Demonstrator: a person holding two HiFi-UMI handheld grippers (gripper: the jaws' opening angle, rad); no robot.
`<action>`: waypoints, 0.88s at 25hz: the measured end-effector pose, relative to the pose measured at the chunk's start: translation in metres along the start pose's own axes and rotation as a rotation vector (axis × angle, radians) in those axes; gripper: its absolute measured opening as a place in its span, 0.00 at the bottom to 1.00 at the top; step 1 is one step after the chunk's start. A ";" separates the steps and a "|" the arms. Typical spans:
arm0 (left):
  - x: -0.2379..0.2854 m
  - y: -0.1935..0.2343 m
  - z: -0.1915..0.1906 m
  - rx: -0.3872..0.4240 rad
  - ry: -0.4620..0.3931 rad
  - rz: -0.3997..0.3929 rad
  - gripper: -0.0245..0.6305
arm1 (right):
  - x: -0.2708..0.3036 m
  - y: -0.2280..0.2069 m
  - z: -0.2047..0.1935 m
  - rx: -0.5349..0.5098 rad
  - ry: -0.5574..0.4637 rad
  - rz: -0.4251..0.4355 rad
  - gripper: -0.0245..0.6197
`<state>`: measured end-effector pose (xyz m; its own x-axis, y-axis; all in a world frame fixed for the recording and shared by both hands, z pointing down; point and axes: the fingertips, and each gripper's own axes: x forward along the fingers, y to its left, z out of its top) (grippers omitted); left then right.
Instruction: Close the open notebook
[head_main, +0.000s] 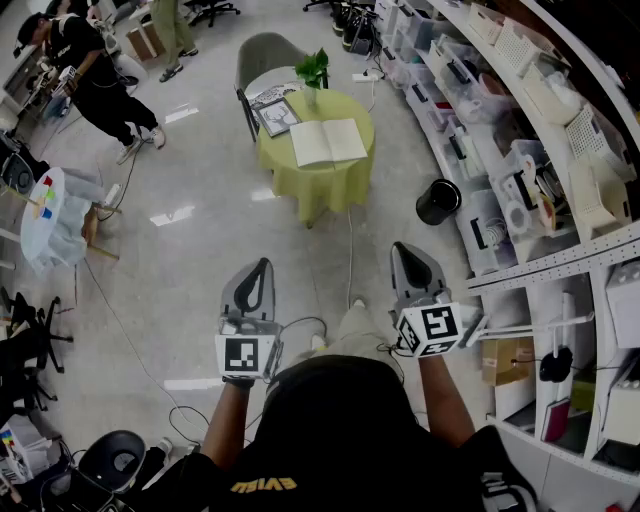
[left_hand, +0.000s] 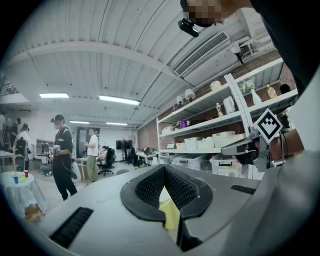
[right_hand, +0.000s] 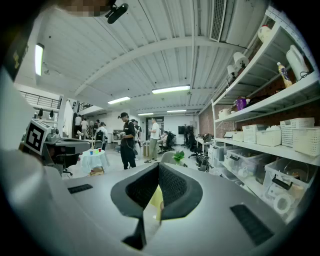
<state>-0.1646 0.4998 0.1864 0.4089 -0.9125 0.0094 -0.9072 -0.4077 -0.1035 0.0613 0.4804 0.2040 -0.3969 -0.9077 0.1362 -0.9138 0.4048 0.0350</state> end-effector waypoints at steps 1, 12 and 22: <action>0.001 0.002 0.000 -0.007 0.003 0.004 0.07 | -0.003 -0.002 0.002 -0.006 0.001 -0.005 0.04; -0.008 0.025 0.000 -0.019 0.041 0.048 0.07 | -0.025 -0.028 0.015 -0.080 -0.007 -0.069 0.04; -0.009 0.030 0.013 -0.029 0.010 0.073 0.07 | -0.032 -0.033 0.020 -0.083 -0.049 -0.099 0.04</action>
<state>-0.1939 0.4959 0.1699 0.3412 -0.9399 0.0124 -0.9370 -0.3411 -0.0754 0.1026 0.4933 0.1786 -0.3105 -0.9472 0.0799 -0.9392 0.3187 0.1278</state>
